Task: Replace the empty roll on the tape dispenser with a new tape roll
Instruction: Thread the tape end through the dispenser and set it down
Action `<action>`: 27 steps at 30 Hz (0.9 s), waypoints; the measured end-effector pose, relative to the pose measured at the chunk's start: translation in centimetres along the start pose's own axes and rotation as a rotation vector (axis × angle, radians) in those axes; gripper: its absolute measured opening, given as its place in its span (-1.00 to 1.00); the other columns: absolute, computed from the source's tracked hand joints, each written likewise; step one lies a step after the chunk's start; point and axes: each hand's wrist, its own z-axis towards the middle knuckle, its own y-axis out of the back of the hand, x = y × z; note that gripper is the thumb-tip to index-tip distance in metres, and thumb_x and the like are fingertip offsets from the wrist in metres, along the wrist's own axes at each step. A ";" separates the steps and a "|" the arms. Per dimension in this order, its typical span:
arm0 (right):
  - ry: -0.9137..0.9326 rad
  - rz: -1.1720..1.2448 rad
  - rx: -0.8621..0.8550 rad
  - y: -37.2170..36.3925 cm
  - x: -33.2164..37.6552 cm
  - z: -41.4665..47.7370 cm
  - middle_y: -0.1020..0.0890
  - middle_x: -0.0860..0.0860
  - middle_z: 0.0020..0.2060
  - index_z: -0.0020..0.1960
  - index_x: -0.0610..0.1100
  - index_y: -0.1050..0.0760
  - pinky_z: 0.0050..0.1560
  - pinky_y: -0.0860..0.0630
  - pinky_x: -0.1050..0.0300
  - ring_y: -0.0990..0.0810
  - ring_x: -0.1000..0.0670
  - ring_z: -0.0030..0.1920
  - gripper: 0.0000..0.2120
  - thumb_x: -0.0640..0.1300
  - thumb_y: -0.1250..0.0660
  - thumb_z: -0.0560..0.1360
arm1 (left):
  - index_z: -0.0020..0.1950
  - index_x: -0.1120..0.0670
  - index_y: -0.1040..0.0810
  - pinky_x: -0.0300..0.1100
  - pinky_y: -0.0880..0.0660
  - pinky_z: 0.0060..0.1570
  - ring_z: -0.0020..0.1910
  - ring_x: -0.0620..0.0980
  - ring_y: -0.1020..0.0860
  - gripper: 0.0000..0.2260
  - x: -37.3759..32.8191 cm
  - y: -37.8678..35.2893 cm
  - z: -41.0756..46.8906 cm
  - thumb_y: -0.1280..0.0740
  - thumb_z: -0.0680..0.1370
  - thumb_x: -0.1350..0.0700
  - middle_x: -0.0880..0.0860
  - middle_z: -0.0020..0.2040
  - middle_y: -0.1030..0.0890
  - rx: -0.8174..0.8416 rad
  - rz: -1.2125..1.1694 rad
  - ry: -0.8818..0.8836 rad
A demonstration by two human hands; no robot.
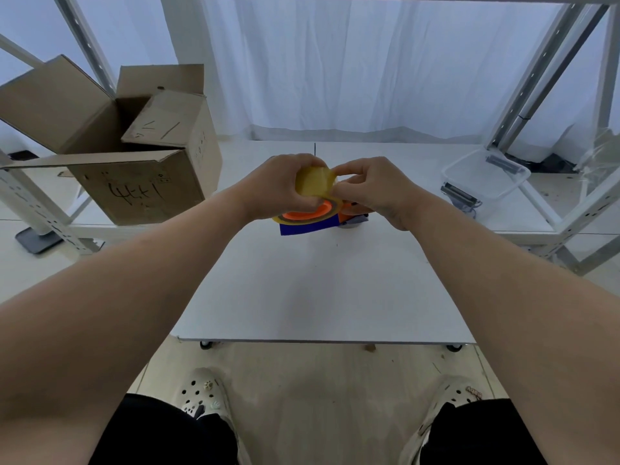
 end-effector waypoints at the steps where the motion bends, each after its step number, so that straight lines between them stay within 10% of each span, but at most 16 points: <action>1: -0.004 0.000 0.005 -0.1 0.0 0.1 -0.69 -0.14 -0.05 0.12 -0.10 -0.54 0.08 -0.60 -0.09 -0.68 -0.11 -0.02 -0.65 -0.08 -0.47 0.36 | 0.31 -0.01 -0.40 -0.26 -0.39 -0.11 0.05 -0.07 -0.45 -0.47 0.0 0.0 0.0 -0.47 0.39 -0.02 -0.05 0.15 -0.53 -0.003 0.006 0.000; 27: -0.058 0.029 0.006 -0.1 0.2 -0.1 -0.64 -0.05 0.09 0.27 -0.08 -0.44 0.01 -0.63 0.01 -0.64 -0.04 0.04 -0.51 -0.07 -0.47 0.38 | 0.36 0.02 -0.37 -0.20 -0.40 -0.03 0.10 -0.06 -0.44 -0.43 -0.7 0.3 -0.1 -0.46 0.40 -0.02 0.01 0.26 -0.51 -0.006 0.022 0.024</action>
